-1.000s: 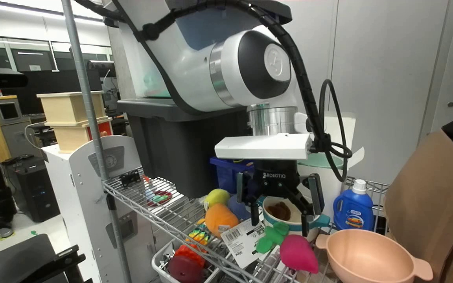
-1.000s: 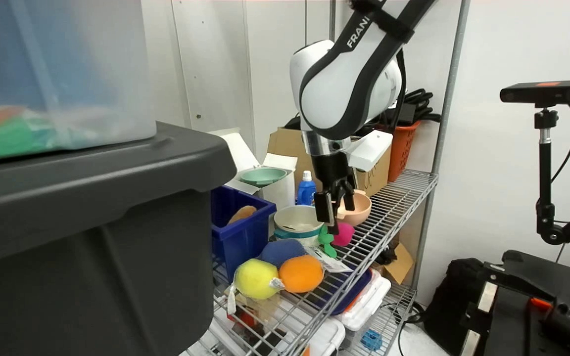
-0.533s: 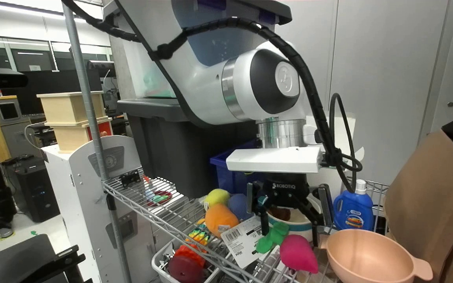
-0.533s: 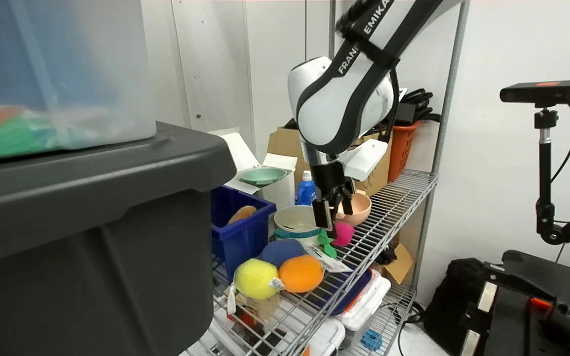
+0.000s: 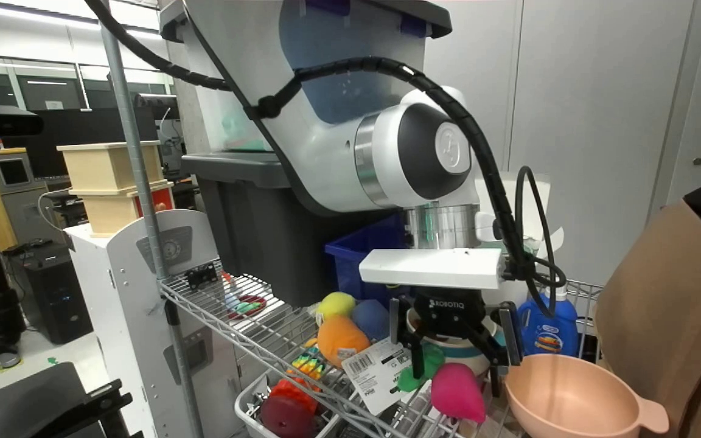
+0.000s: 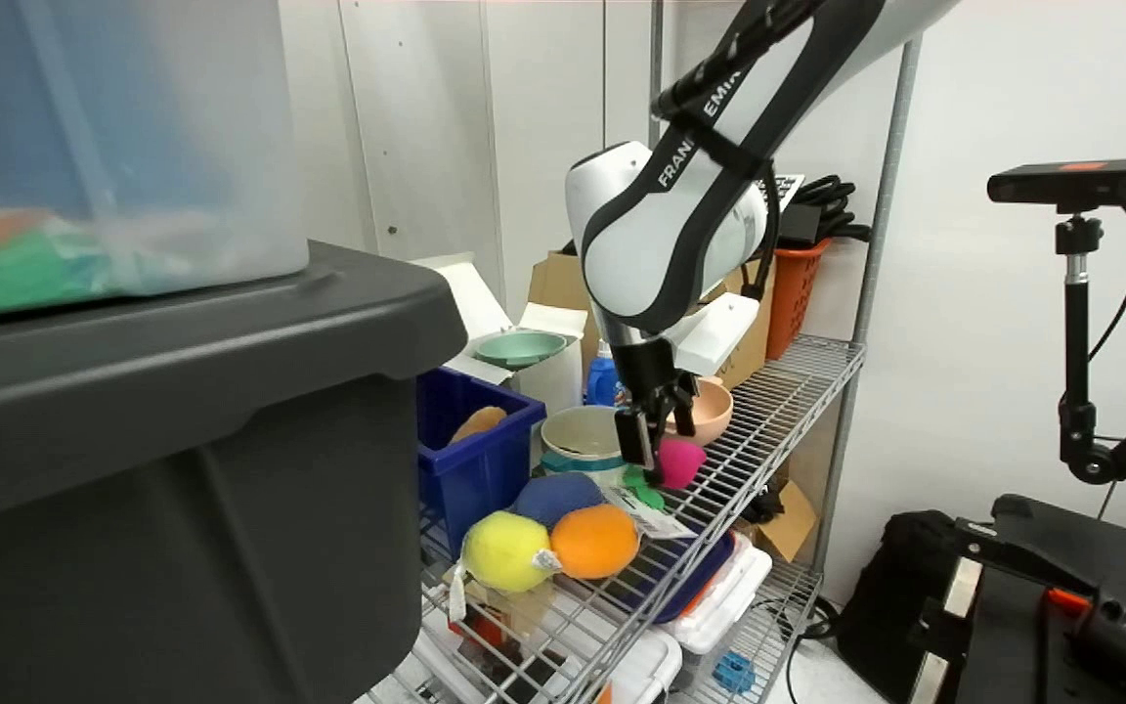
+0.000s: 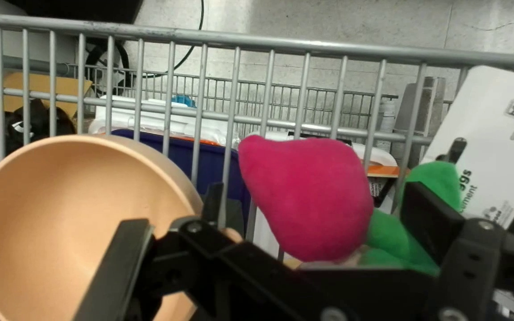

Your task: Put the purple toy inside the white box.

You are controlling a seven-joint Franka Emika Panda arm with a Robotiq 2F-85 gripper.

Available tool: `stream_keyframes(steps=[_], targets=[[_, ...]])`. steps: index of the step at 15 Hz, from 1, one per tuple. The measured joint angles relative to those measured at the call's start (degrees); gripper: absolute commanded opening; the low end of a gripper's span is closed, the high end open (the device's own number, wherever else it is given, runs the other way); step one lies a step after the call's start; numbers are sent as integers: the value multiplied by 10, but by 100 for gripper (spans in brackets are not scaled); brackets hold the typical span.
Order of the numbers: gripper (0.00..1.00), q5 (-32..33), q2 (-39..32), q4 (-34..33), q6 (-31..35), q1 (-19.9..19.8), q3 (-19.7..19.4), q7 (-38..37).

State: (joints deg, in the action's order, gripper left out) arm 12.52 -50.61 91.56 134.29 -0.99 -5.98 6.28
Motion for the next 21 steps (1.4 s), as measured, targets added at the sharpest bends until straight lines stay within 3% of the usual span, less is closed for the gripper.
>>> stream_keyframes(steps=[3, 4, 6, 7, 15, 17, 21], targets=[[100, 0, -4, -5, 0, 2, 0, -3], [95, 0, -4, -5, 0, 2, 0, -3], [71, 0, -4, -5, 0, 3, 0, -5], [68, 0, -4, -6, 0, 3, 0, -6], [7, 0, -2, -6, 0, 11, -3, -8], [1, 0, 0, -6, 0, 11, -4, -8], [2, 3, 14, 3, 1, 13, -7, -12]])
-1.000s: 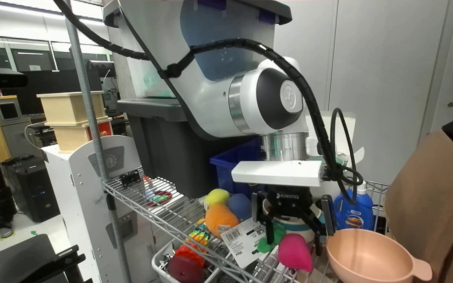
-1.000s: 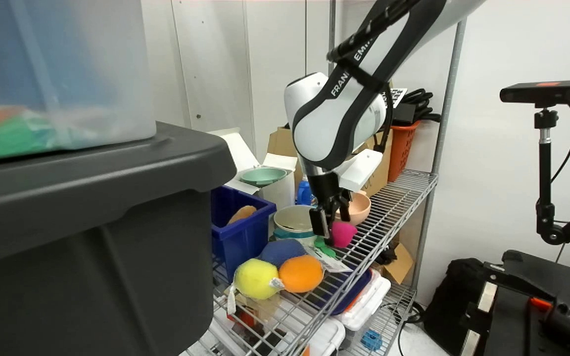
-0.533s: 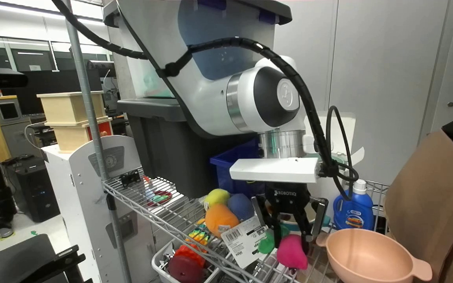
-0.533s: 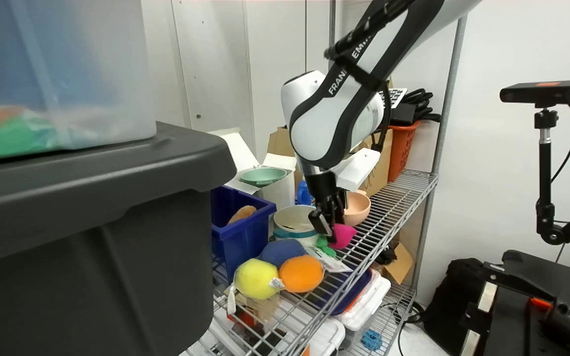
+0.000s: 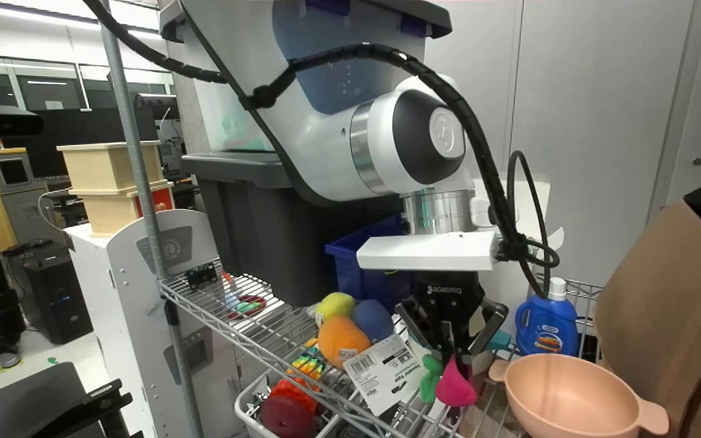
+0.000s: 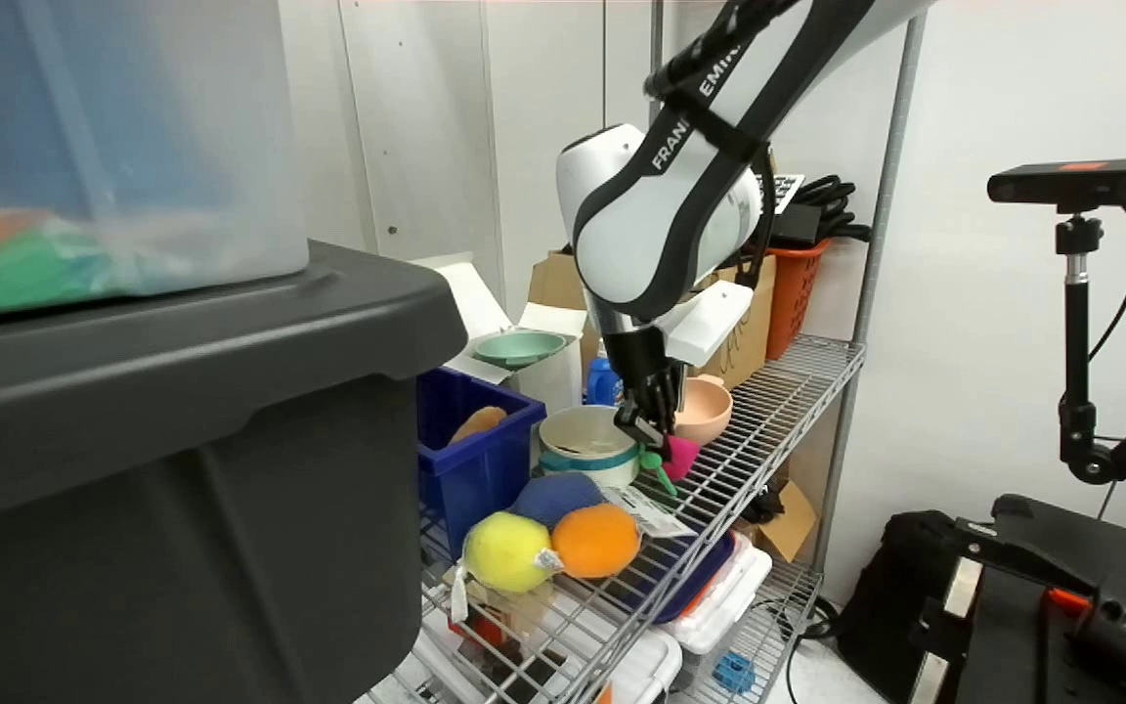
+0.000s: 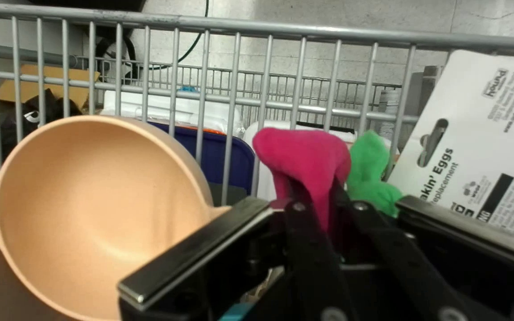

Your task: Put the purple toy inside the white box.

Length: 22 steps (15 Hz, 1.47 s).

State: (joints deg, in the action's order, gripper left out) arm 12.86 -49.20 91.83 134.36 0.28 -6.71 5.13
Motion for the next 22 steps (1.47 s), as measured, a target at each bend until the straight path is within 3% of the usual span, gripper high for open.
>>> stream_keyframes(steps=[14, 22], targets=[[3, 27, 197, 132, 8, 20, 4, -5], [3, 28, 219, 117, 8, 66, 33, -65]])
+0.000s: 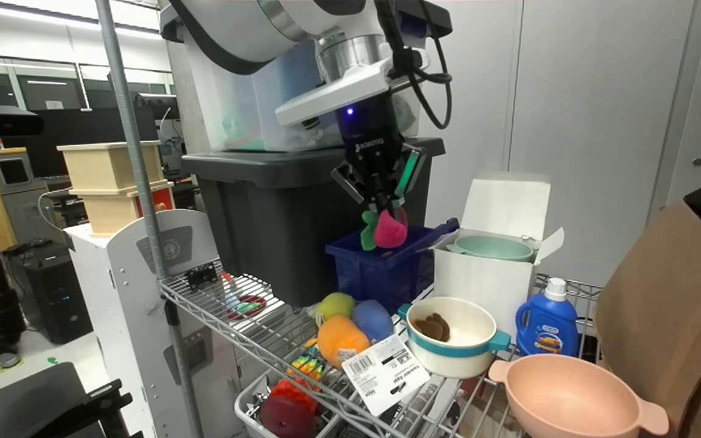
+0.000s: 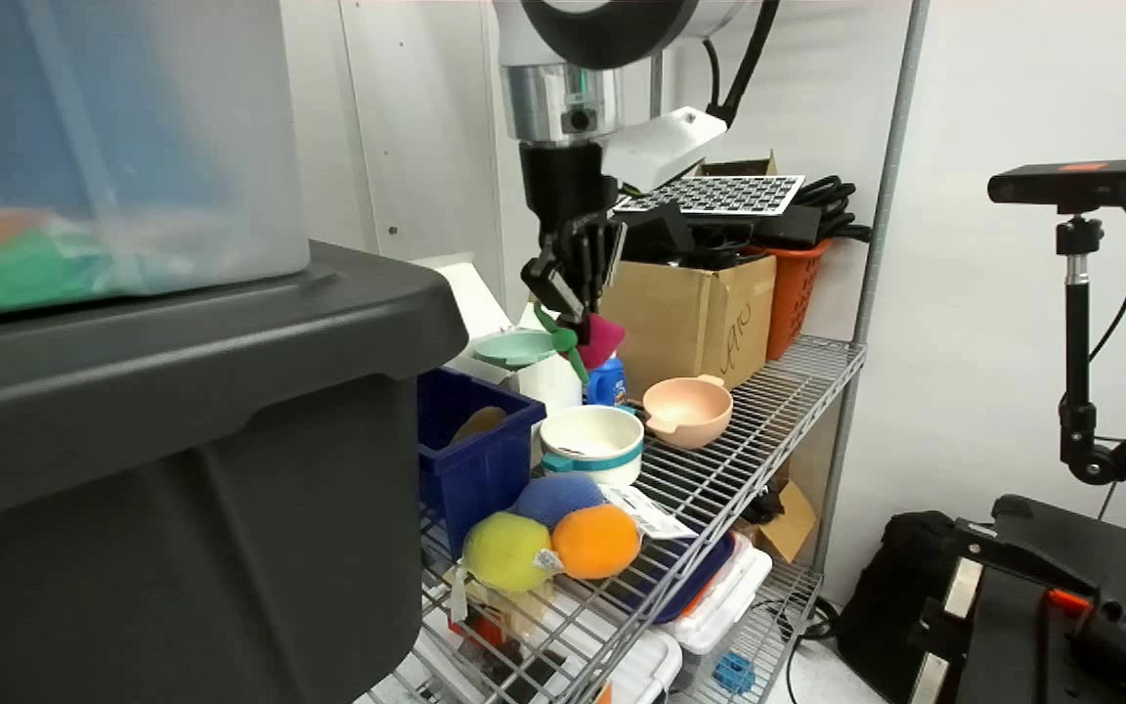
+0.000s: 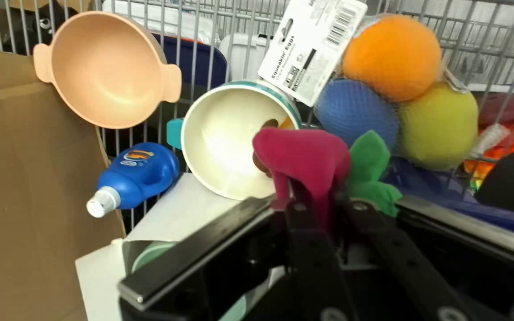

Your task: Put the purple toy inside the white box.

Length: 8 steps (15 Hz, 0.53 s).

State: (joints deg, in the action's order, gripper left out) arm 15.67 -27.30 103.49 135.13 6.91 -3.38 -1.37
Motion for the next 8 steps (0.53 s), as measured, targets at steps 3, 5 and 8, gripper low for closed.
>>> stream_keyframes(steps=[3, 5, 8], targets=[[3, 2, -11, -18, 0, 21, 5, -27], [3, 4, -23, -34, 0, 28, 5, -41], [3, 17, -46, -63, 3, 30, 2, -60]])
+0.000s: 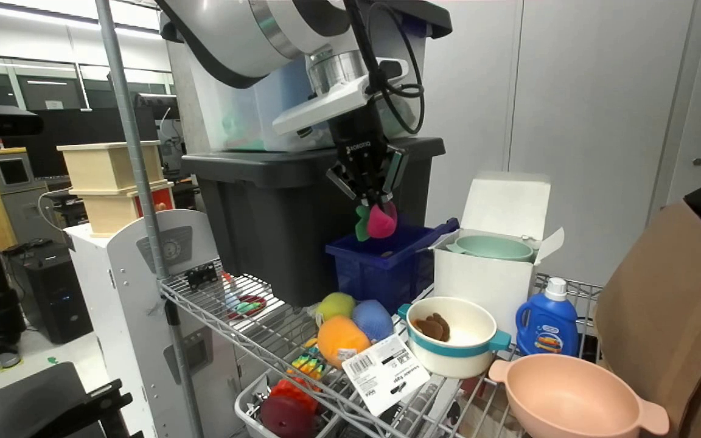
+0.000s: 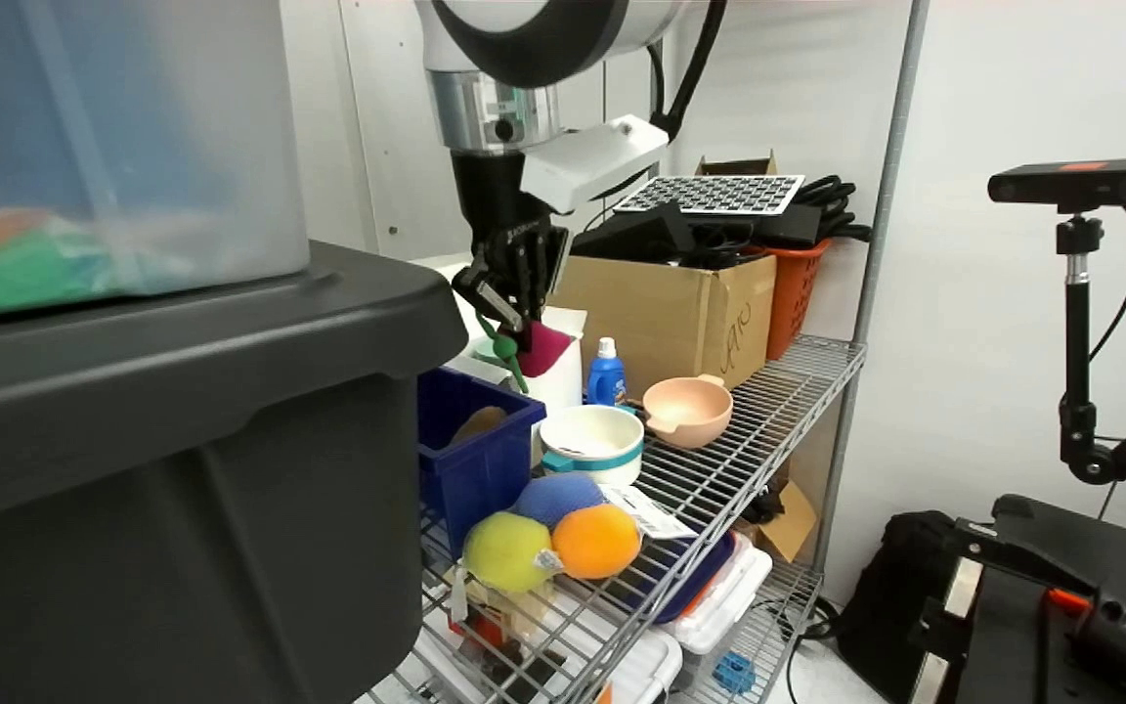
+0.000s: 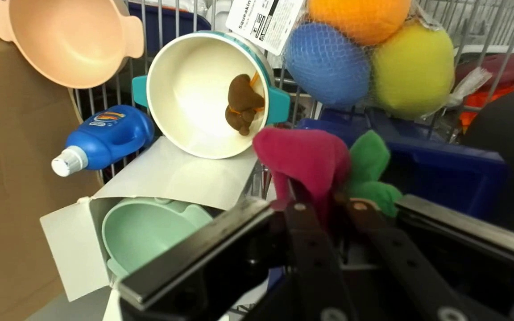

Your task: Put the purple toy inside the white box.

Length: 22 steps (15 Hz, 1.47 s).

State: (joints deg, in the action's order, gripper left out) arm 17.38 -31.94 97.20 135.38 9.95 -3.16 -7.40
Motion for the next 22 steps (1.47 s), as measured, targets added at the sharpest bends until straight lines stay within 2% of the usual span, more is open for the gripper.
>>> stream_keyframes(steps=[2, 3, 6, 12, 14, 22], targets=[[3, 14, -15, -15, 11, 0, -4, -12], [33, 19, -23, -22, 16, 1, -7, -19], [51, 26, -46, -42, 18, 4, -14, -34], [95, 27, -62, -58, 17, 16, -23, -52], [100, 27, -62, -62, 17, 16, -25, -53], [100, 26, -56, -63, 17, 10, -28, -53]])
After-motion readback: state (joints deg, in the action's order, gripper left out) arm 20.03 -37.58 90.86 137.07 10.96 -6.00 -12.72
